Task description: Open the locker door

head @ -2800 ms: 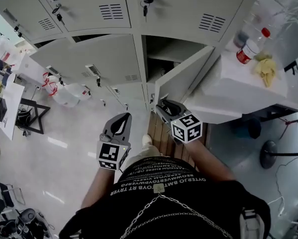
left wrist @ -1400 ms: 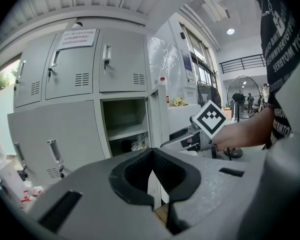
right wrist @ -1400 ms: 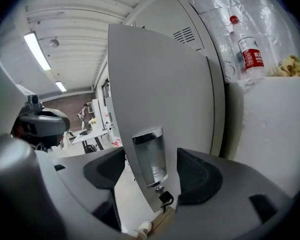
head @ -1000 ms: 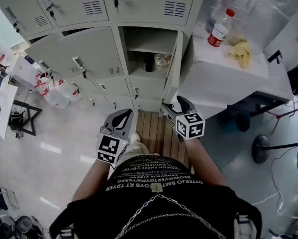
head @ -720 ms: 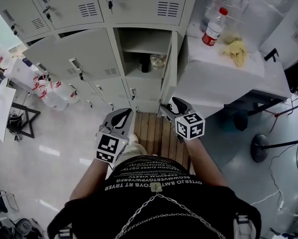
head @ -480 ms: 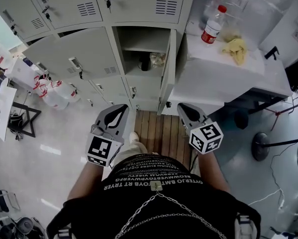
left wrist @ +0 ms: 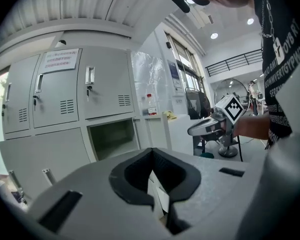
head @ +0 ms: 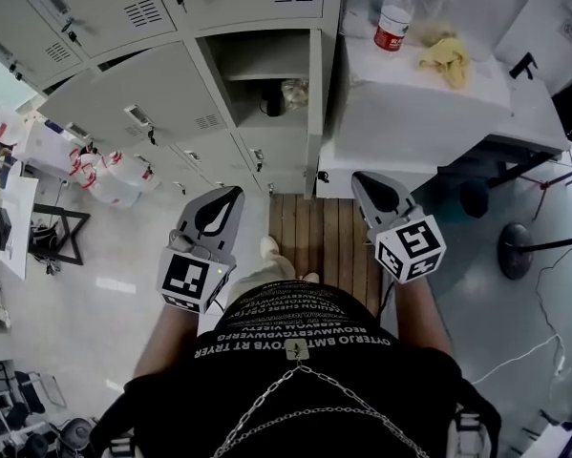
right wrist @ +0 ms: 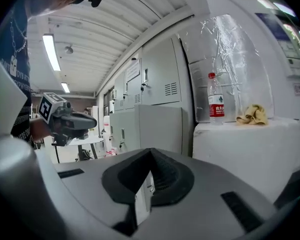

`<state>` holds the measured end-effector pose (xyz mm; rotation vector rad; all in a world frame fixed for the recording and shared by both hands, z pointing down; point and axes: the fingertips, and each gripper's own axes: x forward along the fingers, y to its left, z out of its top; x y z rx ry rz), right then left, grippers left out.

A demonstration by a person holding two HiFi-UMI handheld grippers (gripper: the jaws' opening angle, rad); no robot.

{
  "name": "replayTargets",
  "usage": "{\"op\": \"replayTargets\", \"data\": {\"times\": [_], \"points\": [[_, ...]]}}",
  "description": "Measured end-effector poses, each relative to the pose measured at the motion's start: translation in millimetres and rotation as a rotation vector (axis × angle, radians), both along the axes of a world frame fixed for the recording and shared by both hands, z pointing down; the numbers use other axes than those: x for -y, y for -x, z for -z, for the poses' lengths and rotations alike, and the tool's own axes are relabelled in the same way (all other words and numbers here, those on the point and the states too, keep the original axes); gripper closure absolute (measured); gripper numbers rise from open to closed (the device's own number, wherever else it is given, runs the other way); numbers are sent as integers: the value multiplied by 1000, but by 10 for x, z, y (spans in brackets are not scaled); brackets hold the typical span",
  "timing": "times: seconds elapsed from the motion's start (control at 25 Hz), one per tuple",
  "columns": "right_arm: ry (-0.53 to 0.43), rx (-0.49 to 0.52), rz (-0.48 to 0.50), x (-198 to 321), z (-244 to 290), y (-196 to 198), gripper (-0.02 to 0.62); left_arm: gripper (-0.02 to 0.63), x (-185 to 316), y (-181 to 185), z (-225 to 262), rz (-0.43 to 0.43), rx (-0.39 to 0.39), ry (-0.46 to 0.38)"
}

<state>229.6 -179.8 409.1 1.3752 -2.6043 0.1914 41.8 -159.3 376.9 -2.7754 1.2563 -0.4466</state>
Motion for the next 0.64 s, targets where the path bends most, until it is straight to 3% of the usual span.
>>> {"op": "replayTargets", "data": {"times": [0.32, 0.64], "points": [[-36, -40, 20, 241, 183, 171, 600, 601, 54, -21, -84, -12, 23, 46], [20, -37, 23, 375, -71, 294, 600, 601, 262, 138, -225, 11, 2, 50]]}}
